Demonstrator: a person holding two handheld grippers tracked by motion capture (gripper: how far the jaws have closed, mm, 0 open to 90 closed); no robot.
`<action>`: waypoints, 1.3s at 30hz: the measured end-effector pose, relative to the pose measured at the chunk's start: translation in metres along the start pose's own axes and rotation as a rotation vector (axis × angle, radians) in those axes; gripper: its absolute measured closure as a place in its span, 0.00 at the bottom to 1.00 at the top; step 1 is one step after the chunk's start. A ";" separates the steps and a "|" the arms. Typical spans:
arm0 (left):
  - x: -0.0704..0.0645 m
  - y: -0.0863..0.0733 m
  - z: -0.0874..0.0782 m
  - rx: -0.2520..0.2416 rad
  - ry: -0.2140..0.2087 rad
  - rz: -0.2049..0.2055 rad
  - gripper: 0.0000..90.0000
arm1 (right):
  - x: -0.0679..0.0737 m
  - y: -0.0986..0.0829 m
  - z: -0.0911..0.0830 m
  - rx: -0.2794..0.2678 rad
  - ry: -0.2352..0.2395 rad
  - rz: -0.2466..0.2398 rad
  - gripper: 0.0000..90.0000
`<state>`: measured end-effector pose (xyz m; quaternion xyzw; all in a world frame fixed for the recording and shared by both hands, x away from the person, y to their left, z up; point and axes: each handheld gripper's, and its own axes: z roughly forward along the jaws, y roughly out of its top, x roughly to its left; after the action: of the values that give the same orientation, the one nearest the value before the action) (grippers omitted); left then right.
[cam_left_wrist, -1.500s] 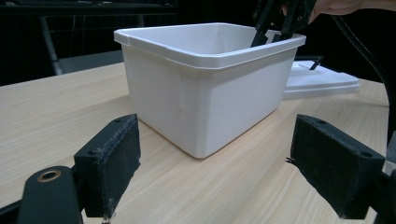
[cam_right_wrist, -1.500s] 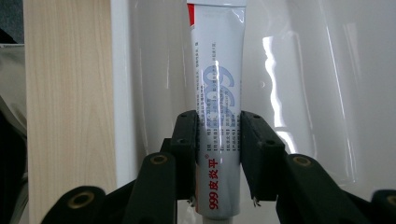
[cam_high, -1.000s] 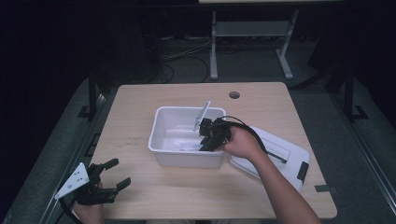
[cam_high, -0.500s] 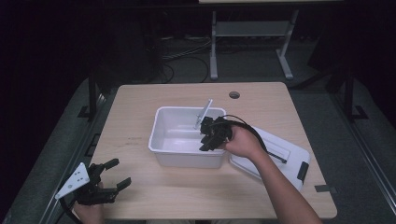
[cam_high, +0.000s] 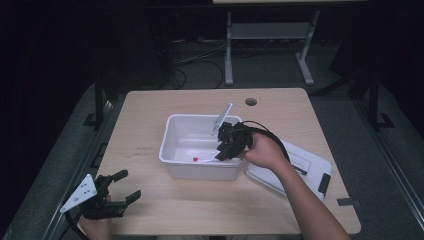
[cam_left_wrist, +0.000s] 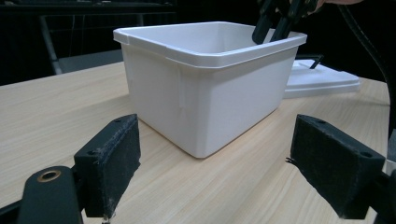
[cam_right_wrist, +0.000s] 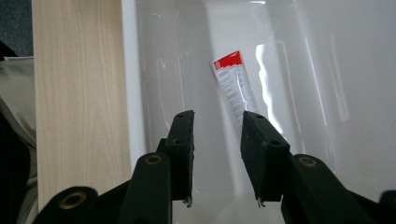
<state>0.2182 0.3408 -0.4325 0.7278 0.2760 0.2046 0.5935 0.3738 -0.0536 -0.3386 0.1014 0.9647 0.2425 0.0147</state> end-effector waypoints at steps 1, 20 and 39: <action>0.000 0.000 0.000 0.001 0.000 0.001 0.17 | 0.000 0.000 -0.003 -0.004 -0.003 -0.001 0.71; -0.001 0.000 0.001 0.007 0.000 0.003 0.17 | 0.005 -0.018 -0.042 -0.034 -0.058 0.029 0.68; -0.001 0.000 0.002 0.012 0.001 0.007 0.17 | 0.007 -0.055 -0.068 -0.057 -0.121 0.086 0.61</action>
<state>0.2184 0.3385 -0.4324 0.7322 0.2749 0.2055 0.5882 0.3517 -0.1316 -0.3045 0.1569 0.9495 0.2636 0.0656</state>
